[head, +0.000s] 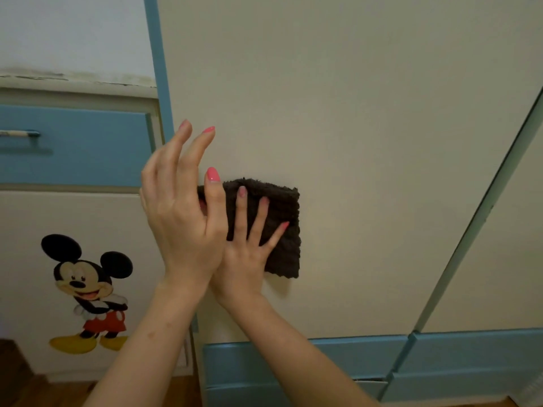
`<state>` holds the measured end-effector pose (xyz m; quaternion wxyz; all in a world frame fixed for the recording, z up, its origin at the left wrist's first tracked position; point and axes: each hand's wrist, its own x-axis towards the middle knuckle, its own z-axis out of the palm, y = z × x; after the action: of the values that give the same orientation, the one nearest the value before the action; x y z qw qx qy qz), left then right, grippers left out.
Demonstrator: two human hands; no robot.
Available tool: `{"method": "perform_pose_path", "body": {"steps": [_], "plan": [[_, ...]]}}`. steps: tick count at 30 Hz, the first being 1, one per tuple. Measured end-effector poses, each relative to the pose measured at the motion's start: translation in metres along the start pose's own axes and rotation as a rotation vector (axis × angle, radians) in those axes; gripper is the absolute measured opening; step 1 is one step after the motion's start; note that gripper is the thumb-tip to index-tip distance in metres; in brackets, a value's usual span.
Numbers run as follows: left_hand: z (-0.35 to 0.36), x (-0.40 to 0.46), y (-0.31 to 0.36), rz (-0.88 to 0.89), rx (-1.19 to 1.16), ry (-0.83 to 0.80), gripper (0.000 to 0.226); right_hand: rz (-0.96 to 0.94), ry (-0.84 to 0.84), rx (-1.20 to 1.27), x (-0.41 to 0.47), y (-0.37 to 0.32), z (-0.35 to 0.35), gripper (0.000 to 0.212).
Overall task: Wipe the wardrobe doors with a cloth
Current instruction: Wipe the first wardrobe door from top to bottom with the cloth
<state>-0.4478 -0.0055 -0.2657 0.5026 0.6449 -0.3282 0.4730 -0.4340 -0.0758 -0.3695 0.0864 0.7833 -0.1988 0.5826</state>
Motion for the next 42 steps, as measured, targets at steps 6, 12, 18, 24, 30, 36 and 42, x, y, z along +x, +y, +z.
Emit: {"method": "perform_pose_path", "body": {"steps": [6, 12, 18, 24, 30, 36, 42], "plan": [[-0.003, -0.014, 0.0, 0.0, 0.002, 0.017, 0.037, -0.158, 0.006, -0.05, -0.028, 0.012, 0.008, 0.092], [-0.004, -0.035, -0.007, -0.005, 0.022, -0.024, 0.038, -0.316, -0.096, -0.097, -0.092, 0.04, 0.013, 0.069], [-0.01, -0.056, -0.025, -0.055, 0.062, -0.034, 0.039, -0.079, -0.012, -0.085, -0.067, 0.125, -0.016, 0.035], [-0.005, -0.062, -0.024, -0.04, 0.051, -0.064, 0.038, 0.496, 0.153, -0.018, -0.021, 0.239, -0.064, 0.056], [-0.003, -0.06, -0.023, -0.028, 0.015, 0.007, 0.037, 0.541, 0.073, 0.034, -0.057, 0.261, -0.062, 0.063], [-0.003, -0.075, -0.026, -0.009, 0.013, -0.046, 0.037, 0.869, -0.042, 0.167, -0.149, 0.233, -0.038, 0.08], [-0.011, -0.076, -0.035, -0.046, 0.03, -0.029, 0.038, 1.293, 0.216, 0.432, -0.14, 0.149, -0.008, 0.063]]}}
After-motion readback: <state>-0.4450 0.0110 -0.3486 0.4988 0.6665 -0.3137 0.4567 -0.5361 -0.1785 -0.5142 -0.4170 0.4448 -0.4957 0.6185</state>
